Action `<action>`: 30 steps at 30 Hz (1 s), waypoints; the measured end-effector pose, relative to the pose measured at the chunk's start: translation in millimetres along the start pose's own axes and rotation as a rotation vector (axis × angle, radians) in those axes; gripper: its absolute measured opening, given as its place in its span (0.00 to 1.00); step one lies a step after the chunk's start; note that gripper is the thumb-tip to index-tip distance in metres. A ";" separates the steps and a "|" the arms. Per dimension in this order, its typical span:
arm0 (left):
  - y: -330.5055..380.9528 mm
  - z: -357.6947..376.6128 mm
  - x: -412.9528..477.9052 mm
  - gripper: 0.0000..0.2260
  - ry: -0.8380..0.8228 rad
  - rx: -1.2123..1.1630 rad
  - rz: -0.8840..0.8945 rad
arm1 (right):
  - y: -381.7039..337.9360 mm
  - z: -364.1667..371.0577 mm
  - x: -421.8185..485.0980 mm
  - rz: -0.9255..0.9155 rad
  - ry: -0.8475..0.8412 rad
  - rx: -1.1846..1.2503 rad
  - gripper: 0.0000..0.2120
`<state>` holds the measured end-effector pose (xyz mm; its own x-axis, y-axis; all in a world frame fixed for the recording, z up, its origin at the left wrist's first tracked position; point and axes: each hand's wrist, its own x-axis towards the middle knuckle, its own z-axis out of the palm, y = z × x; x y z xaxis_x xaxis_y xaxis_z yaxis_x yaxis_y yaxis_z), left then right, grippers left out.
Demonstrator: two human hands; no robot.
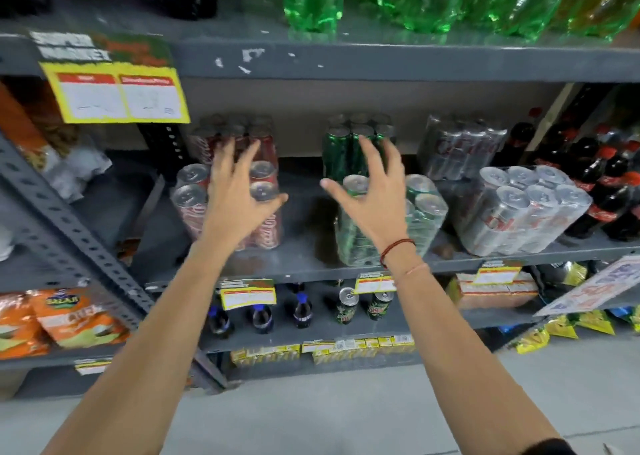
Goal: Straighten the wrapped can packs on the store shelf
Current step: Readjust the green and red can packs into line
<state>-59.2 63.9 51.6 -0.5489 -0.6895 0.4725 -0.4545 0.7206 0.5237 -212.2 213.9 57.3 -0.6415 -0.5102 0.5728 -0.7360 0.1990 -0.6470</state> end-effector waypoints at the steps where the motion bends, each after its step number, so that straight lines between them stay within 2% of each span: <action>1: -17.1 -11.0 2.9 0.42 -0.002 0.034 -0.048 | -11.9 15.6 1.4 -0.002 -0.092 0.054 0.39; 5: -76.1 -37.5 5.8 0.50 -0.057 0.046 -0.239 | -34.5 76.9 5.4 0.131 -0.564 0.142 0.48; 7: -94.3 -43.4 3.1 0.55 -0.145 -0.071 -0.323 | -36.7 101.2 6.0 0.196 -0.754 0.104 0.52; 9: -108.0 -45.0 -0.7 0.56 -0.267 -0.243 -0.303 | -37.2 119.7 5.4 0.241 -0.843 0.084 0.53; 12: -119.8 -38.8 -5.9 0.52 -0.353 -0.343 -0.304 | -36.8 132.9 2.5 0.231 -0.751 0.070 0.51; 15: -122.9 -29.2 -8.4 0.50 -0.266 -0.368 -0.353 | -37.4 133.6 -0.2 0.218 -0.666 0.064 0.48; 18: -121.0 -27.9 -11.0 0.50 -0.225 -0.361 -0.349 | -39.7 131.1 -1.8 0.200 -0.659 0.058 0.47; 30: -105.9 -47.5 -45.7 0.50 -0.248 -0.295 -0.382 | -44.1 108.9 -28.5 0.132 -0.653 0.071 0.46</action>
<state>47.3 15.7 8.2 -0.5484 -0.8349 0.0470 -0.4576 0.3466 0.8188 -137.9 128.6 14.7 -0.4462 -0.8914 0.0791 -0.6303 0.2503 -0.7349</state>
